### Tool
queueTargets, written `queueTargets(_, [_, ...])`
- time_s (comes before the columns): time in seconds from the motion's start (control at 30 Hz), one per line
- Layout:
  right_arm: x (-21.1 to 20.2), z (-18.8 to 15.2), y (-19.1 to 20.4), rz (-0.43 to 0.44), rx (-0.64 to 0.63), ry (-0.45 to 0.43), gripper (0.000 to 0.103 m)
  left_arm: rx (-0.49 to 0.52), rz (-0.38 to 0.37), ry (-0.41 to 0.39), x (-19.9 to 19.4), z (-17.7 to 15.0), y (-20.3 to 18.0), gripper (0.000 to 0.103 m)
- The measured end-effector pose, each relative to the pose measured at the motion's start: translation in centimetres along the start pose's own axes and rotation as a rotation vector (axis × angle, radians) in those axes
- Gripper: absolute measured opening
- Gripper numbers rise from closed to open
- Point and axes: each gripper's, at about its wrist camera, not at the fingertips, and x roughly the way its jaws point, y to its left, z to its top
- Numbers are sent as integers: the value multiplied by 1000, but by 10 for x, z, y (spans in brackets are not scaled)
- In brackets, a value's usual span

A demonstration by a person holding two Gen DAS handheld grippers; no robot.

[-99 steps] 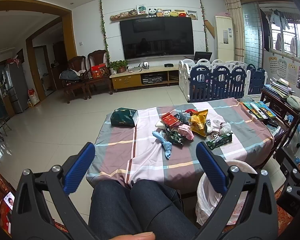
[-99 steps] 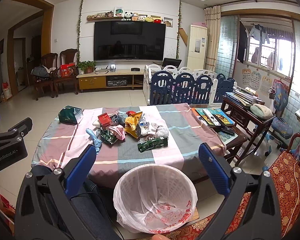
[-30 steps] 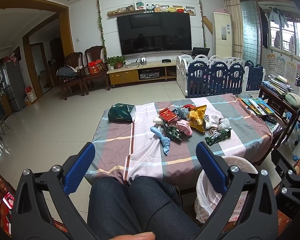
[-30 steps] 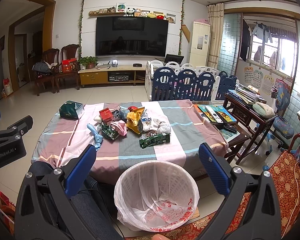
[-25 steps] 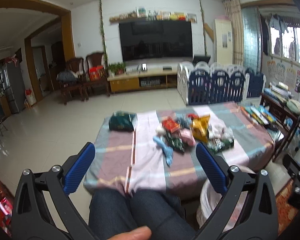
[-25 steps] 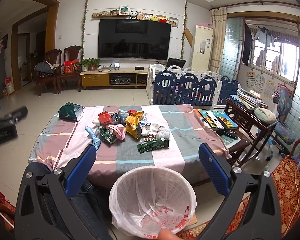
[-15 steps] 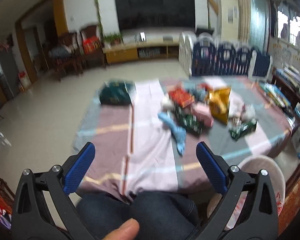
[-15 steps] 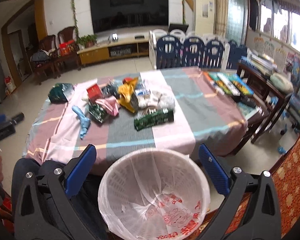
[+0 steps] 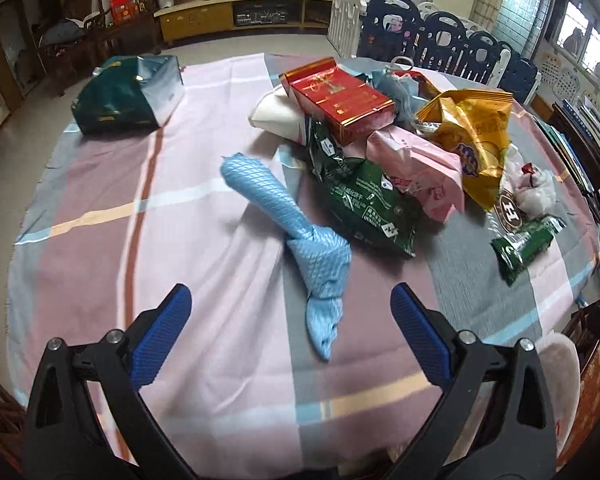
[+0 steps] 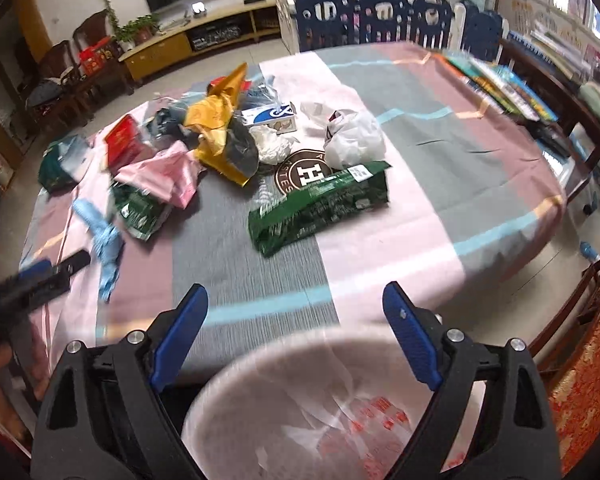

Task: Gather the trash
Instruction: 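Grasp the green snack bag with the right tool while the left tool grasps the blue cloth, then carry both items over the wastebasket and open both tools to drop them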

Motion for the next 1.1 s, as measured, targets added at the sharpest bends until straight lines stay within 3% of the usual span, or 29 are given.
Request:
queueTargets(0.13, [52,39,-2,-21,72,60,77,-57,-14,12,23,4,7,91])
queueTargets(0.27, [90,57,-6,-72,130,100,77,-91,-18,15,34,1,15,91])
queueTargets(0.43, [117,64,-7,-143,159,115,54,-90,-28,7,41,3,19,91])
queueTargets(0.6, [102,56,0,-118,67,83,35,-48,-65,16,40,10,6,71])
queueTargets(0.73, [80,32,2,-50,-42,59,25,-6,-31,34,44,16,-9,70])
queueTargets(0.93, [42,2,4,53,-121,18,24,21,2,73,54,19,-22,75])
queueTargets(1.03, [23,-8,1,96,-119,-6,24,39,36,92,60,15,-27,59])
queueTargets(1.1, [13,-12,1,118,-111,-18,24,36,54,78,58,15,-23,42])
